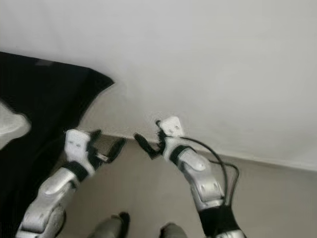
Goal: Building children table
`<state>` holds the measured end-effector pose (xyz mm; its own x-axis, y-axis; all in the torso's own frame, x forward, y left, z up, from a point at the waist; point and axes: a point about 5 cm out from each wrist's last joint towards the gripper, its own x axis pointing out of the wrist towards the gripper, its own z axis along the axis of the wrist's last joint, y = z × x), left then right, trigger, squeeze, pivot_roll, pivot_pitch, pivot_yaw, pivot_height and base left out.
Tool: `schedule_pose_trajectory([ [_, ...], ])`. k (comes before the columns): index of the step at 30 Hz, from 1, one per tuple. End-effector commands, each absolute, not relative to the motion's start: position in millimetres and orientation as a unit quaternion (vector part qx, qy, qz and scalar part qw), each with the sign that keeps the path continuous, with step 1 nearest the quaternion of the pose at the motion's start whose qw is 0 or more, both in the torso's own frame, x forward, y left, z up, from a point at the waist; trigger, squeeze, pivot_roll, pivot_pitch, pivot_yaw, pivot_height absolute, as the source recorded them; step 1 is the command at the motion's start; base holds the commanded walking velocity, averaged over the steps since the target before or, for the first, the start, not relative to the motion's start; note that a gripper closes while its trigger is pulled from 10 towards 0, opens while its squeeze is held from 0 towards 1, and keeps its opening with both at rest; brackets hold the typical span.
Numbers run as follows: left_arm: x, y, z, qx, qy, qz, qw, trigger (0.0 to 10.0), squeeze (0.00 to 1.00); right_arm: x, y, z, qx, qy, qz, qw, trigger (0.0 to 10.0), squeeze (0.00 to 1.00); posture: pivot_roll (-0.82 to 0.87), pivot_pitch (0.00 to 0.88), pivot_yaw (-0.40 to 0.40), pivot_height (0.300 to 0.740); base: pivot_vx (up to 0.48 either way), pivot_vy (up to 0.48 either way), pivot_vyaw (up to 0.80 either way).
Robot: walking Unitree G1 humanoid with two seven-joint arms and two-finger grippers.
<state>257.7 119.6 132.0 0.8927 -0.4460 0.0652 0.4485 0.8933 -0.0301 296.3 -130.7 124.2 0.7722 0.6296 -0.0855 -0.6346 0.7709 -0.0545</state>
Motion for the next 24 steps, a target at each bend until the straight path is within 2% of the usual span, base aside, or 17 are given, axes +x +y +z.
schedule_pose_trajectory([
  [1, 255, 124, 129, -0.011, -0.020, -0.222, 0.975, 10.0, 0.00, 291, -121, 130, -0.039, 0.007, 0.372, 0.927, 10.0, 0.00, 0.04, 0.212, -0.069, 0.740, 0.000, 0.000, 0.80],
  [4, 255, 124, 129, -0.008, -0.019, -0.223, 0.975, 10.0, 0.00, 283, -115, 137, -0.032, -0.006, 0.426, 0.904, 10.0, 0.00, 0.04, 0.213, -0.067, 0.740, 0.000, 0.000, 0.80],
  [13, 255, 125, 128, 0.002, -0.016, -0.214, 0.977, 10.0, 0.00, 277, -101, 133, -0.030, -0.002, 0.468, 0.883, 10.0, 0.00, 0.05, 0.216, -0.074, 0.740, 0.000, 0.000, 0.80],
  [24, 256, 130, 126, 0.022, -0.018, -0.179, 0.983, 10.0, 0.00, 284, -107, 129, 0.014, 0.007, 0.434, 0.901, 10.0, 0.00, 0.05, 0.216, -0.069, 0.740, 0.000, 0.000, 0.80],
])
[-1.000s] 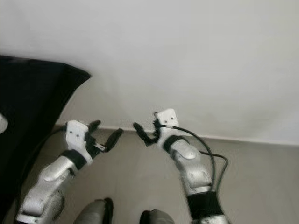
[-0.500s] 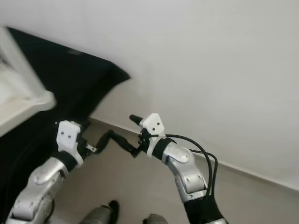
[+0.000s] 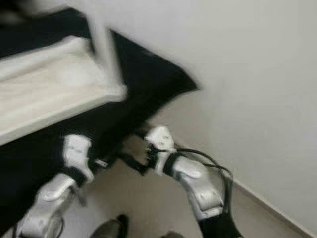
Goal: Building children table
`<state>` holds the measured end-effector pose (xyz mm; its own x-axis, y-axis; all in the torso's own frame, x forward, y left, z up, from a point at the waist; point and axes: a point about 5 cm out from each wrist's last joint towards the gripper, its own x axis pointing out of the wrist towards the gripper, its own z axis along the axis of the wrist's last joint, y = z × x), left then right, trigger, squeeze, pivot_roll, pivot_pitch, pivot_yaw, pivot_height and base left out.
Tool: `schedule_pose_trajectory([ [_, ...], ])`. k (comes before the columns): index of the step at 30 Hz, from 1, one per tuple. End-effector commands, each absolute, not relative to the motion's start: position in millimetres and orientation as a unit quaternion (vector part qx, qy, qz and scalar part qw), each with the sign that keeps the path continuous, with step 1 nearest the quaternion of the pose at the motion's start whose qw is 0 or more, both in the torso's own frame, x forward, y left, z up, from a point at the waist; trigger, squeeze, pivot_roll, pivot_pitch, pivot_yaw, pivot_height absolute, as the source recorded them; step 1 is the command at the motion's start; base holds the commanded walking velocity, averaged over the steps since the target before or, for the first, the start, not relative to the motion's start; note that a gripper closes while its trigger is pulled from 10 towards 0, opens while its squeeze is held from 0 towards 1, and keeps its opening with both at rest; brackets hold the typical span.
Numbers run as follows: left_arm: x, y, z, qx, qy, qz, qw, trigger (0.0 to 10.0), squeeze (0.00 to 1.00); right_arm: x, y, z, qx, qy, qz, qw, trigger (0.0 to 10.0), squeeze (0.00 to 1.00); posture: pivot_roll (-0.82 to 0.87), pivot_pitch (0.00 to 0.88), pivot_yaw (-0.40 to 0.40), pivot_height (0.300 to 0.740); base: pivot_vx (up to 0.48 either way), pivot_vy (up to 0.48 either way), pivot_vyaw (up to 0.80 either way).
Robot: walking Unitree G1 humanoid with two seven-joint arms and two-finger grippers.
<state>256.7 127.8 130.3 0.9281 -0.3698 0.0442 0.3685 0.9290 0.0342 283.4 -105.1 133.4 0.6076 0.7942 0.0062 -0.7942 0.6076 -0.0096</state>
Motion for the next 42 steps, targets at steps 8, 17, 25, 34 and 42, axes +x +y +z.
schedule_pose_trajectory([
  [8, 256, 138, 130, 0.037, -0.037, -0.121, 0.991, 10.0, 0.00, 287, -111, 129, 0.042, 0.003, 0.419, 0.907, 10.0, 0.00, 0.05, 0.217, -0.070, 0.740, 0.000, 0.000, 0.79],
  [17, 254, 142, 143, 0.053, -0.071, -0.088, 0.992, 10.0, 0.00, 300, -127, 143, 0.105, -0.028, 0.355, 0.928, 10.0, 0.00, 0.05, 0.219, -0.072, 0.740, 0.000, 0.000, 0.79],
  [25, 256, 136, 153, 0.035, -0.090, -0.092, 0.991, 10.0, 0.00, 314, -132, 160, 0.097, -0.053, 0.306, 0.945, 10.0, 0.00, 0.05, 0.215, -0.079, 0.740, 0.000, 0.000, 0.47],
  [34, 256, 132, 151, 0.016, -0.081, -0.112, 0.990, 10.0, 0.00, 319, -131, 156, 0.072, -0.039, 0.271, 0.959, 10.0, 0.00, 0.05, 0.207, -0.078, 0.740, 0.000, -0.366, 0.00],
  [42, 259, 132, 152, 0.007, -0.076, -0.107, 0.991, 10.0, 0.00, 324, -132, 150, 0.046, -0.027, 0.238, 0.970, 10.0, 0.00, 0.05, 0.202, -0.074, 0.740, 0.000, -0.335, 0.00],
])
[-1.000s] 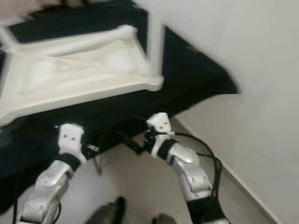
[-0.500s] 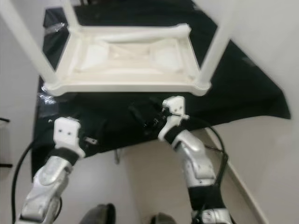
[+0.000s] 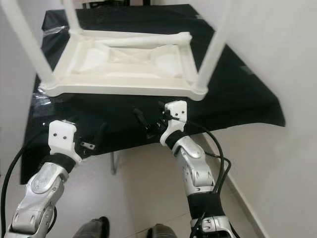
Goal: Building children table
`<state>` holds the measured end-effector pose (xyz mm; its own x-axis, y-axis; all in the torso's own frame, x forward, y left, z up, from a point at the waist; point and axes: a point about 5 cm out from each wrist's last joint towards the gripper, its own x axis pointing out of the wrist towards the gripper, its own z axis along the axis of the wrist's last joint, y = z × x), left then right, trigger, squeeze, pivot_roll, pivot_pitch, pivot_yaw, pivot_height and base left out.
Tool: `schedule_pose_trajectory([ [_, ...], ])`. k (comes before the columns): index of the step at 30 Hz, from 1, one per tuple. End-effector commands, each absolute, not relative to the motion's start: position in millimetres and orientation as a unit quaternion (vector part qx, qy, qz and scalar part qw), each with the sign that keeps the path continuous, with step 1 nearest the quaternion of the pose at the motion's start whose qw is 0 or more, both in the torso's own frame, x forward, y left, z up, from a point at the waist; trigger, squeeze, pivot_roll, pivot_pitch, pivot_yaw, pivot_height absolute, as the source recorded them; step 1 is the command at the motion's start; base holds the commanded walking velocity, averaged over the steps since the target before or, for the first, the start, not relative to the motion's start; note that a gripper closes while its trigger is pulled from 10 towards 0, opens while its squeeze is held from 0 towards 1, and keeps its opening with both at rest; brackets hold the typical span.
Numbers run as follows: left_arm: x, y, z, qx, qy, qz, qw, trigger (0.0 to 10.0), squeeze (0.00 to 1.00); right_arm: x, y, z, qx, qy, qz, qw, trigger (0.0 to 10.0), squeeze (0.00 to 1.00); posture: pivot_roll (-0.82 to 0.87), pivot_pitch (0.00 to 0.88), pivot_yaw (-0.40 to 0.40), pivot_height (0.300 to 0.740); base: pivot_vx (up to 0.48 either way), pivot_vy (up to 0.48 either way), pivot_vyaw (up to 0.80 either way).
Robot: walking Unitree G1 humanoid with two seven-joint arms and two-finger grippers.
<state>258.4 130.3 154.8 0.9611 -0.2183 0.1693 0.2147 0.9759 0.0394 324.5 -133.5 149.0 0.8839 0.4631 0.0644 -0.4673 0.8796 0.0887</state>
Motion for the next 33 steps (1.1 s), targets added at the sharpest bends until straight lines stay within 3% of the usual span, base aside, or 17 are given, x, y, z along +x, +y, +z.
schedule_pose_trajectory([
  [1, 259, 133, 153, 0.007, -0.078, -0.105, 0.991, 10.0, 0.00, 324, -132, 150, 0.045, -0.027, 0.237, 0.970, 10.0, 0.00, 0.05, 0.202, -0.074, 0.740, 0.000, 0.000, 0.00],
  [15, 264, 138, 156, 0.019, -0.074, -0.106, 0.991, 10.0, 0.00, 326, -133, 152, 0.029, -0.033, 0.230, 0.972, 10.0, 0.00, 0.05, 0.210, -0.070, 0.740, 0.000, 0.000, 0.00],
  [29, 262, 130, 167, 0.023, -0.093, -0.143, 0.985, 10.0, 0.00, 334, -144, 172, -0.003, -0.063, 0.221, 0.973, 10.0, 0.00, 0.05, 0.210, -0.071, 0.740, 0.346, 0.000, 0.40],
  [33, 261, 130, 166, 0.024, -0.090, -0.146, 0.985, 10.0, 0.00, 335, -146, 181, -0.031, -0.074, 0.266, 0.961, 10.0, 0.00, 0.05, 0.210, -0.063, 0.740, 0.349, 0.000, 0.00],
])
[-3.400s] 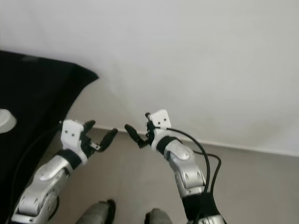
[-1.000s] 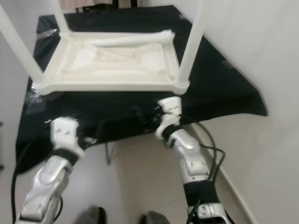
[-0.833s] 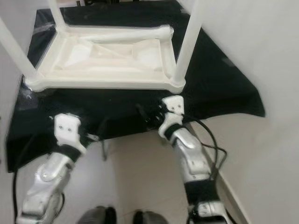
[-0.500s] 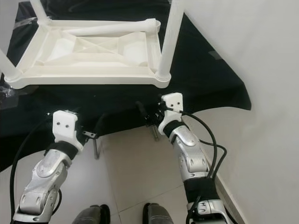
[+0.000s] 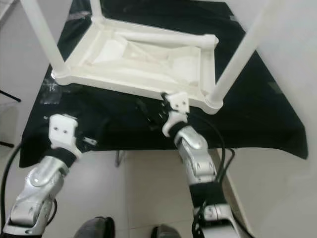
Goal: Building children table
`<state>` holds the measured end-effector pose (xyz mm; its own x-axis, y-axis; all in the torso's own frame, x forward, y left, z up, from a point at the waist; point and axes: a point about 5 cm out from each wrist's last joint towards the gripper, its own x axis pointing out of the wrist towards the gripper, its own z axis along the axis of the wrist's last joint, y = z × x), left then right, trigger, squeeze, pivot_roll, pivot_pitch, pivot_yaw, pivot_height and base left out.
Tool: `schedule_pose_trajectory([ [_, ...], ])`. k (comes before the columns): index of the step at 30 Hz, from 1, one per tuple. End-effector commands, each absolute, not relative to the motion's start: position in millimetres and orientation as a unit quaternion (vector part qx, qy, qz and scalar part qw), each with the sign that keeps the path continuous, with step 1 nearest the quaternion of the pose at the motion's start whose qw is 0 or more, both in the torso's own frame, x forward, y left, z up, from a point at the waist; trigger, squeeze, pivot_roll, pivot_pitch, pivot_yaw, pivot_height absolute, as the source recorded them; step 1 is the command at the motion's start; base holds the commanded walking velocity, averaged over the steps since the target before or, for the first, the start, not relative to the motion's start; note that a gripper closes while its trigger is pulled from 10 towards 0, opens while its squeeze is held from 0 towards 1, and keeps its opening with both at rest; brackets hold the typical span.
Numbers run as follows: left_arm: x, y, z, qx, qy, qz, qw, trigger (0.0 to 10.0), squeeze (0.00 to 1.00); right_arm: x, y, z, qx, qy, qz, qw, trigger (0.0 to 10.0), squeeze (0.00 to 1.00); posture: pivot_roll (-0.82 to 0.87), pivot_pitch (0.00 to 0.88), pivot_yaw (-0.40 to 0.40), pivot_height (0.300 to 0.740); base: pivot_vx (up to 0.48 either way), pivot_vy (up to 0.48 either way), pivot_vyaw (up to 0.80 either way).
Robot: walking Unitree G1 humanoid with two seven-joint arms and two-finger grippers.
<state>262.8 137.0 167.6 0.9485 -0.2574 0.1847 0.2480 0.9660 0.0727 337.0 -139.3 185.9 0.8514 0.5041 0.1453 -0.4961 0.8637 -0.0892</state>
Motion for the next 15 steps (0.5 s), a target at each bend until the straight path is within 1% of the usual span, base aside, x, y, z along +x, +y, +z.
schedule_pose_trajectory([
  [1, 261, 130, 165, 0.024, -0.087, -0.149, 0.985, 10.0, 0.00, 333, -143, 185, -0.058, -0.077, 0.301, 0.949, 10.0, 0.00, 0.05, 0.211, -0.060, 0.740, 0.349, 0.000, 0.00],
  [3, 260, 128, 162, 0.024, -0.082, -0.154, 0.984, 10.0, 0.00, 328, -138, 188, -0.123, -0.067, 0.371, 0.918, 10.0, 0.00, 0.05, 0.212, -0.060, 0.740, 0.315, 0.000, 0.00],
  [4, 260, 128, 162, 0.024, -0.082, -0.154, 0.984, 10.0, 0.00, 328, -138, 188, -0.123, -0.067, 0.371, 0.918, 10.0, 0.00, 0.05, 0.212, -0.060, 0.740, 0.292, 0.000, 0.00],
  [5, 259, 126, 159, 0.023, -0.076, -0.159, 0.984, 10.0, 0.00, 323, -137, 190, -0.166, -0.060, 0.417, 0.891, 10.0, 0.00, 0.05, 0.212, -0.061, 0.740, 0.000, 0.000, 0.00],
  [6, 259, 125, 157, 0.022, -0.073, -0.162, 0.984, 10.0, 0.00, 320, -136, 191, -0.190, -0.055, 0.445, 0.873, 10.0, 0.00, 0.05, 0.213, -0.061, 0.740, 0.000, 0.000, 0.00],
  [7, 259, 125, 157, 0.022, -0.073, -0.162, 0.984, 10.0, 0.00, 320, -136, 191, -0.190, -0.055, 0.445, 0.873, 10.0, 0.00, 0.05, 0.213, -0.061, 0.740, 0.000, 0.000, 0.00],
  [8, 257, 124, 154, 0.026, -0.066, -0.163, 0.984, 10.0, 0.00, 316, -137, 192, -0.216, -0.045, 0.473, 0.853, 10.0, 0.00, 0.05, 0.214, -0.061, 0.740, 0.000, 0.000, 0.00],
  [9, 254, 122, 149, 0.035, -0.054, -0.162, 0.985, 10.0, 0.00, 313, -140, 195, -0.262, -0.019, 0.507, 0.821, 10.0, 0.00, 0.05, 0.217, -0.063, 0.740, 0.000, 0.000, 0.00],
  [10, 254, 122, 149, 0.035, -0.054, -0.162, 0.985, 10.0, 0.00, 313, -140, 195, -0.262, -0.019, 0.507, 0.821, 10.0, 0.00, 0.05, 0.217, -0.063, 0.740, 0.000, 0.000, 0.00],
  [12, 251, 122, 146, 0.038, -0.049, -0.160, 0.985, 10.0, 0.00, 313, -143, 199, -0.291, 0.003, 0.524, 0.801, 10.0, 0.00, 0.05, 0.220, -0.066, 0.740, 0.000, 0.000, 0.00],
  [15, 249, 125, 146, 0.043, -0.046, -0.148, 0.987, 10.0, 0.00, 319, -144, 202, -0.314, 0.032, 0.514, 0.798, 10.0, 0.00, 0.05, 0.223, -0.067, 0.740, 0.000, 0.000, 0.00],
])
